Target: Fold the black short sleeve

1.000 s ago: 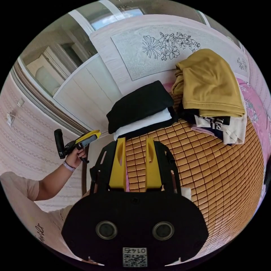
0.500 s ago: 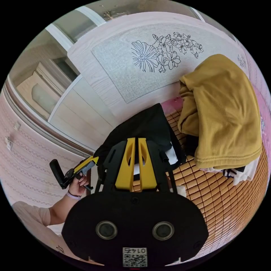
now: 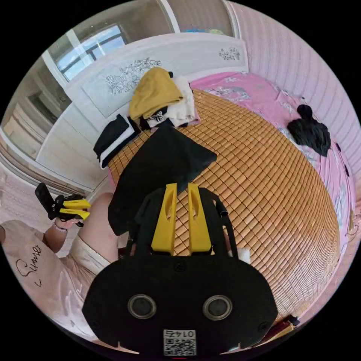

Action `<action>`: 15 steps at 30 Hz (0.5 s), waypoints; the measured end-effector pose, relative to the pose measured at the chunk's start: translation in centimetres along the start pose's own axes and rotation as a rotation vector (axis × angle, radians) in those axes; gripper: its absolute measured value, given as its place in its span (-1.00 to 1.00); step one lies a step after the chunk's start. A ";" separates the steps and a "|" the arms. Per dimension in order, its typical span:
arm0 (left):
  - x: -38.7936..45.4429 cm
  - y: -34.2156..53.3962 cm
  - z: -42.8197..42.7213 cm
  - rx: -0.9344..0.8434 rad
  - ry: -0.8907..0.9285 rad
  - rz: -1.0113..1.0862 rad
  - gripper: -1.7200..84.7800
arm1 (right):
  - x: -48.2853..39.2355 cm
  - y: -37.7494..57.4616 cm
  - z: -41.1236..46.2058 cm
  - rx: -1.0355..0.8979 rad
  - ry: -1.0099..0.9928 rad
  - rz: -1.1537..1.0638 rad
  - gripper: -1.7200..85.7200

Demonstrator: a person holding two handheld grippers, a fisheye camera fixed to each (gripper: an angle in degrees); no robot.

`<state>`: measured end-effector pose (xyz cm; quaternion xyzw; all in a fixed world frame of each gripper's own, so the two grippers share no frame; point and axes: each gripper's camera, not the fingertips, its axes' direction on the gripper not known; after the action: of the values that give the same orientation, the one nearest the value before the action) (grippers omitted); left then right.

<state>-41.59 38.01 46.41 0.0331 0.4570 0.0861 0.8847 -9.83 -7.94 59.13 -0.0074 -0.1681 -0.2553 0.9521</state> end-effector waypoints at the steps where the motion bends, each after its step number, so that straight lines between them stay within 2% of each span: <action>1: 0.1 0.1 0.0 -0.015 -0.008 0.004 -0.82 | 0.5 2.9 1.4 -0.039 -0.010 0.029 -0.83; 4: -0.3 0.4 -0.4 -0.100 -0.108 0.033 -0.83 | -1.2 7.2 5.1 -0.098 -0.059 0.029 -0.80; 6: -1.1 0.0 0.0 -0.209 -0.183 0.050 -0.83 | -3.7 7.8 7.3 -0.094 -0.090 -0.045 -0.80; 8: -2.0 -0.4 0.2 -0.244 -0.222 0.056 -0.82 | -7.5 6.8 9.7 -0.058 -0.050 -0.179 -0.78; 10: -3.1 -1.0 0.6 -0.268 -0.236 0.050 -0.82 | -9.5 5.1 11.3 -0.033 -0.006 -0.222 -0.76; 13: -4.9 -2.7 1.9 -0.319 -0.229 0.022 -0.81 | -10.4 2.0 14.5 -0.028 0.018 -0.217 -0.75; 15: -5.9 -4.0 2.7 -0.321 -0.220 0.015 -0.80 | -9.8 0.7 17.3 -0.111 0.036 -0.183 -0.77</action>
<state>-42.25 33.00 52.19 -0.0956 0.3380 0.1603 0.9225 -22.95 -0.85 72.33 -0.0400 -0.1367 -0.3500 0.9259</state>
